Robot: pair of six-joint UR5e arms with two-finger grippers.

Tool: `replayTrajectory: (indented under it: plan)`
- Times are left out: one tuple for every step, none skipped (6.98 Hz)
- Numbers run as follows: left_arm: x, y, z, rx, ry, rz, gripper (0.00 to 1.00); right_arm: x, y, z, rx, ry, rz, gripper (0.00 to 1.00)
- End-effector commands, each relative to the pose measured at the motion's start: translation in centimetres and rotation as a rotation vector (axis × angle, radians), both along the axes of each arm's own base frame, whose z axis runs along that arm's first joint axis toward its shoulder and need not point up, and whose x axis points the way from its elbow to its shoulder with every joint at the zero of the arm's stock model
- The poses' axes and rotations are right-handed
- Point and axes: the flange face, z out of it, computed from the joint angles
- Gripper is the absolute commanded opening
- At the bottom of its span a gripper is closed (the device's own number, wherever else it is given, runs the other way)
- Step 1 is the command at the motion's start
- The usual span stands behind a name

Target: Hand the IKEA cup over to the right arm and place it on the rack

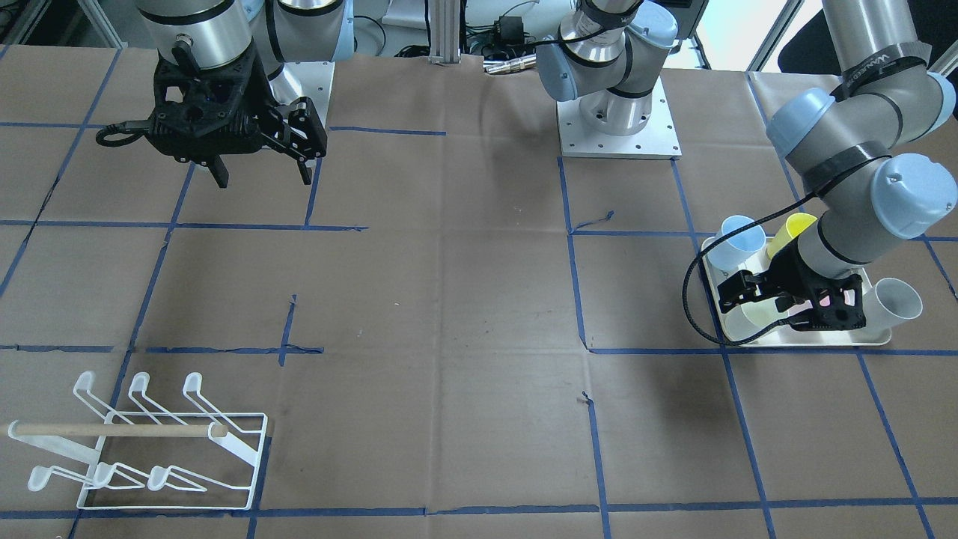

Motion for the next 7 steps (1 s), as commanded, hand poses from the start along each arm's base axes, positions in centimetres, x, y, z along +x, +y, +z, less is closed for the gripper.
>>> replayTrajectory:
  plan:
    - [-0.4, 0.9, -2.2, 0.009, 0.001, -0.003, 0.99, 0.1, 0.1, -0.1, 0.000, -0.001, -0.002, 1.00]
    - [-0.5, 1.2, -3.0, 0.026, 0.006, -0.004, 0.99, 0.0, 0.1, 0.1, -0.002, -0.007, -0.005, 1.00]
    - [-0.2, 1.3, -3.1, 0.036, -0.013, -0.006, 0.99, 0.1, 0.1, 0.1, -0.002, -0.010, -0.004, 1.00]
    - [0.5, 1.4, -3.4, 0.060, -0.071, -0.004, 0.99, 0.1, 0.1, 0.1, -0.003, -0.010, -0.004, 1.00]
    - [0.5, 1.4, -3.4, 0.061, -0.073, -0.001, 0.99, 0.1, 0.0, 0.0, -0.002, -0.009, -0.004, 1.00]
    - [0.5, 1.5, -3.5, 0.062, -0.071, 0.001, 0.99, 0.1, 0.0, 0.0, -0.002, -0.010, -0.004, 1.00]
    - [0.5, 1.4, -3.3, 0.055, -0.071, 0.001, 0.96, 0.2, 0.1, 0.1, -0.003, -0.012, -0.003, 1.00]
